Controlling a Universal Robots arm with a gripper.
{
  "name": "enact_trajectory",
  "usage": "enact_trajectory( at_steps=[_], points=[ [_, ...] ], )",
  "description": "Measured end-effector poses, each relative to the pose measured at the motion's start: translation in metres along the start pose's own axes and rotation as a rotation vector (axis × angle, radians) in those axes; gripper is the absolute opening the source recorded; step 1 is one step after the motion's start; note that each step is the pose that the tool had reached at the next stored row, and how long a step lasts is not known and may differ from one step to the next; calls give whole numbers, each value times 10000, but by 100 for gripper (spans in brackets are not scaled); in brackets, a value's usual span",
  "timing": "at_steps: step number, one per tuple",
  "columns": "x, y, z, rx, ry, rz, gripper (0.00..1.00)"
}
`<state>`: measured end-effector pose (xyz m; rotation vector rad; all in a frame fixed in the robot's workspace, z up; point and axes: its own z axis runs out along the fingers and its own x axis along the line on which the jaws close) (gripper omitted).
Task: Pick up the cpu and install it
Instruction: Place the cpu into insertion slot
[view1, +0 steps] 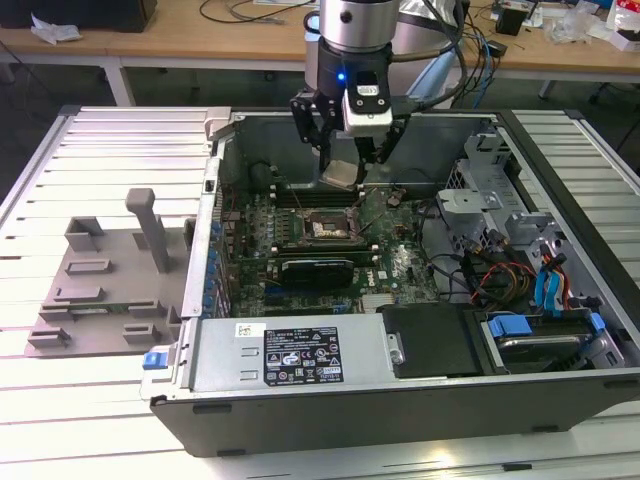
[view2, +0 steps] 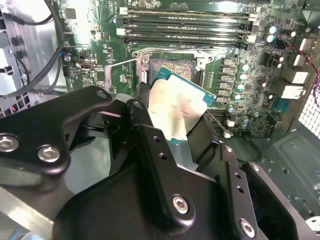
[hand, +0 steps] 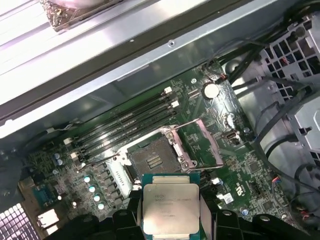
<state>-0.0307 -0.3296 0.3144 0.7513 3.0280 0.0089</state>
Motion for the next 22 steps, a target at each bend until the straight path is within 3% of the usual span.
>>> enact_trajectory(
  at_steps=[5,22],
  points=[
    [0,0,6,35,-19,951,55],
    [0,0,21,140,-77,3202,55]
  ],
)
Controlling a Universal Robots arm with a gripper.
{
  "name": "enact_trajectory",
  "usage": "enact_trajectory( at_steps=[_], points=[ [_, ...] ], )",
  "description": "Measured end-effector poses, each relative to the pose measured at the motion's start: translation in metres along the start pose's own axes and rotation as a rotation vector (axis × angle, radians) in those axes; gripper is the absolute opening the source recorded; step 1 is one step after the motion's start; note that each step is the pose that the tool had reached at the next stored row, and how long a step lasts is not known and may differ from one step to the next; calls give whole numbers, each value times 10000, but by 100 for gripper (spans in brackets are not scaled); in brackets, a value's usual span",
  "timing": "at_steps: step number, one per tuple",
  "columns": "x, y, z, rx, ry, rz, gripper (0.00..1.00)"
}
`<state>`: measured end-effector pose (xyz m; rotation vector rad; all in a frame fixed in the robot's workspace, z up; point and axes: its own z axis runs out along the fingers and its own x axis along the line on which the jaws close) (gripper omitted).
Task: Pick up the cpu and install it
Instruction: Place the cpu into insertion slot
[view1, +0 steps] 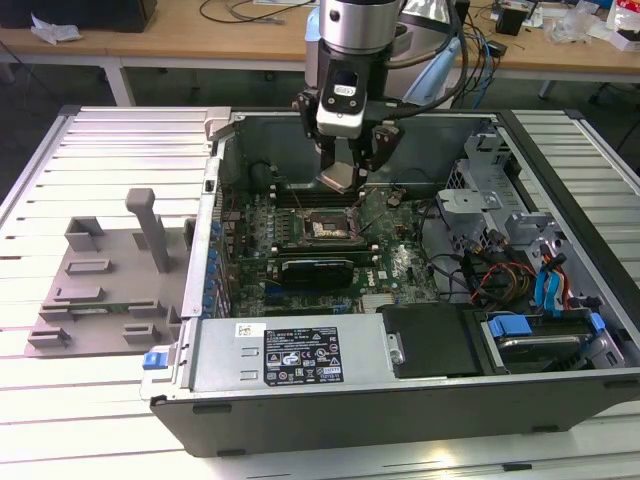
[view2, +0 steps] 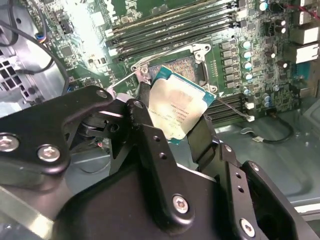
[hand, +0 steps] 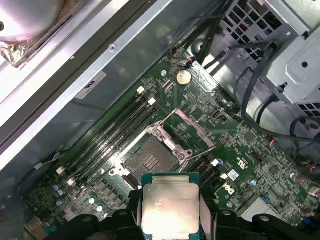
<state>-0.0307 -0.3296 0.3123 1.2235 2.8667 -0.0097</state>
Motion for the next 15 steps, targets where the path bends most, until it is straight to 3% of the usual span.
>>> enact_trajectory(
  at_steps=[4,10,15],
  points=[
    [0,0,4,32,-17,710,55],
    [0,0,8,56,-30,1245,55],
    [0,0,13,94,-50,2137,55]
  ],
)
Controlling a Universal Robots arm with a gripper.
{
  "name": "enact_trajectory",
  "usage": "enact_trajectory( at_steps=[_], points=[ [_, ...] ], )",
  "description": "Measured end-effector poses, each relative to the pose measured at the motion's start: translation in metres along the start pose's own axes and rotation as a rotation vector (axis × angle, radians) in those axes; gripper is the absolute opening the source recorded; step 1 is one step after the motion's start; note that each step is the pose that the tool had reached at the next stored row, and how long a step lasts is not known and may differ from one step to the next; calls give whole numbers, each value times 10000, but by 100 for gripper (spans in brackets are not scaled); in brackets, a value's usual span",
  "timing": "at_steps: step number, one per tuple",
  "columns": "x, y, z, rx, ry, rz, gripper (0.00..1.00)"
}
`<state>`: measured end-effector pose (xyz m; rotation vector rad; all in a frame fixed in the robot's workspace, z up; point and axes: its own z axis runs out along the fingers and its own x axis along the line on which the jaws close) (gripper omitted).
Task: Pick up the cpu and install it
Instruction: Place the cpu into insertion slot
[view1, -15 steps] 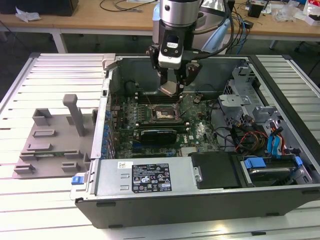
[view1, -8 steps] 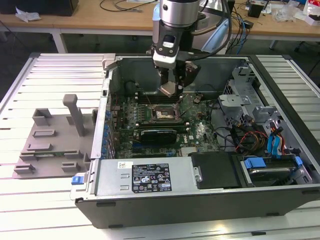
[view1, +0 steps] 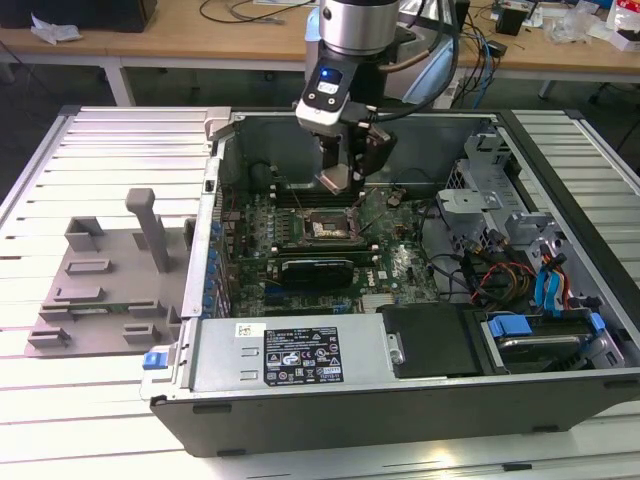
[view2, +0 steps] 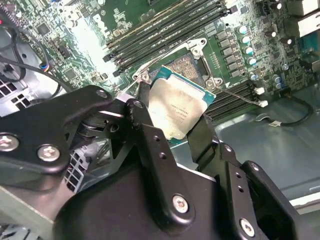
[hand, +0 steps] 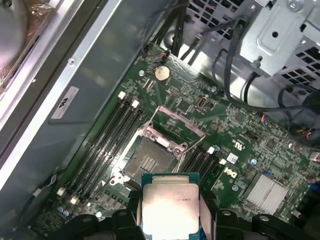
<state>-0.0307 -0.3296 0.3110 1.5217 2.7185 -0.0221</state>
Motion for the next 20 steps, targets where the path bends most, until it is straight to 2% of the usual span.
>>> enact_trajectory(
  at_steps=[6,7,10,20],
  points=[
    [0,0,6,29,-6,873,55],
    [0,0,8,43,-9,1258,55],
    [0,0,10,56,-12,1653,55],
    [1,0,22,121,-27,3582,55]
  ],
)
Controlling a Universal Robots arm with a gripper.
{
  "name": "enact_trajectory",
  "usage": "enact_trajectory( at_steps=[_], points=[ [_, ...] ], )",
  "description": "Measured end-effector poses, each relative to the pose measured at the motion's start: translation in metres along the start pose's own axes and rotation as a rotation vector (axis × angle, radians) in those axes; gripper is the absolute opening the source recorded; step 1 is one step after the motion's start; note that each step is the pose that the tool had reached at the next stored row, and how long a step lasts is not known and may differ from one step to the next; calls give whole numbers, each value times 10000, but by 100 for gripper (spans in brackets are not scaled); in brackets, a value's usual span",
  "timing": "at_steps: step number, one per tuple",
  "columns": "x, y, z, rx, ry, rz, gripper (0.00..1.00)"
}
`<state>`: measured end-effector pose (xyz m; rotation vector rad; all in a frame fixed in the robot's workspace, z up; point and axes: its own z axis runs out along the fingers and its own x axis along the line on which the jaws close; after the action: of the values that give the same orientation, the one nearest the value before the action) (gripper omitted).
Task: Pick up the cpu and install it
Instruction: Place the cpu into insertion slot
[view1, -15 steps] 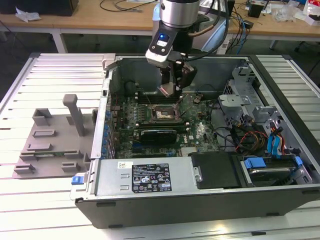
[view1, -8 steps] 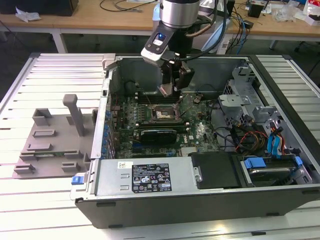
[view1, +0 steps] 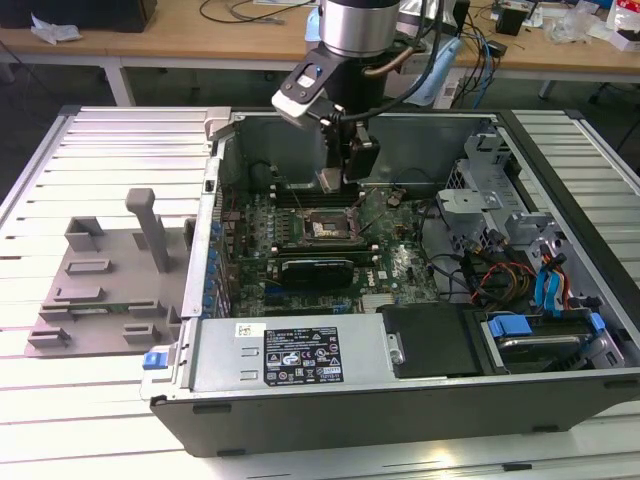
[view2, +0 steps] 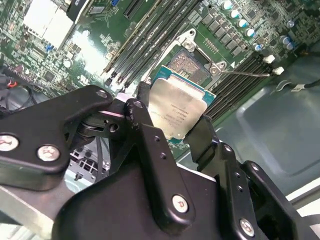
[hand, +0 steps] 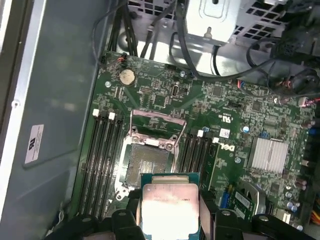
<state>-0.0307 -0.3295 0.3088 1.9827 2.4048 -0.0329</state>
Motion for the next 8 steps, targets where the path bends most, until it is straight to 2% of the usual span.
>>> enact_trajectory(
  at_steps=[8],
  points=[
    [0,0,6,35,-8,1033,55]
  ],
)
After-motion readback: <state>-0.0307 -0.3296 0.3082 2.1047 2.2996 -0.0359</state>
